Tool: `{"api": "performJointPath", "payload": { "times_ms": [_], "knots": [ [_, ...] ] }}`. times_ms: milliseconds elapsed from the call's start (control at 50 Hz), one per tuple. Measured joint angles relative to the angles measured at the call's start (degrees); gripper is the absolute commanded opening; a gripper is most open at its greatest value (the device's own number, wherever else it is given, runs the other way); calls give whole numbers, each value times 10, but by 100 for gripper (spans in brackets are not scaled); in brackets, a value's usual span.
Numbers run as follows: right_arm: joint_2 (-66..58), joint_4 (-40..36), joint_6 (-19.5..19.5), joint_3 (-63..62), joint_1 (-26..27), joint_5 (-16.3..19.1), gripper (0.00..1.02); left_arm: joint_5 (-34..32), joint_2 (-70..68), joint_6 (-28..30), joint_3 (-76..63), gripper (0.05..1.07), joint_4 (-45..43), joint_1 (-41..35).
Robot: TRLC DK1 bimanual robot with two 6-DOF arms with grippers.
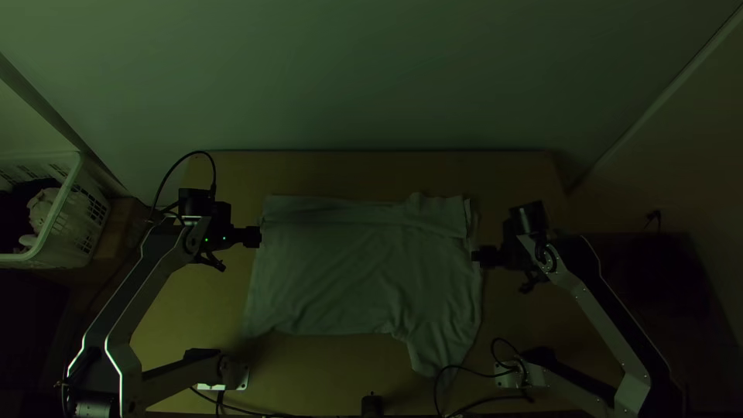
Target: Fold the t-shirt
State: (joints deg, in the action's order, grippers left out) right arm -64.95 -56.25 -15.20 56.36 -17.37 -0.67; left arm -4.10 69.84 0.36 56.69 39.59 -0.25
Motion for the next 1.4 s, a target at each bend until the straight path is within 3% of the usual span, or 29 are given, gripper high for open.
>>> {"api": "performJointPath", "payload": {
  "times_ms": [240, 620, 840, 920, 1100, 1400],
  "knots": [
    [78, -40, -24, -73, -24, 2, 61, 0, -79, 17, -30, 103, 88, 0],
    [120, -85, -97, -158, -86, 59, 61, 3, -125, 30, -86, 103, 222, 5],
    [110, -90, -150, -182, -138, 83, 61, 3, -125, 31, -94, 103, 227, 8],
    [90, -90, -160, -182, -147, 91, 68, 4, -125, 34, -95, 103, 227, 10],
    [53, -90, -163, -183, -153, 93, 68, 5, -125, 38, -96, 103, 227, 16],
    [17, -79, -163, -215, -163, 141, 67, 5, -119, 45, -104, 103, 226, 19]
  ]
}}
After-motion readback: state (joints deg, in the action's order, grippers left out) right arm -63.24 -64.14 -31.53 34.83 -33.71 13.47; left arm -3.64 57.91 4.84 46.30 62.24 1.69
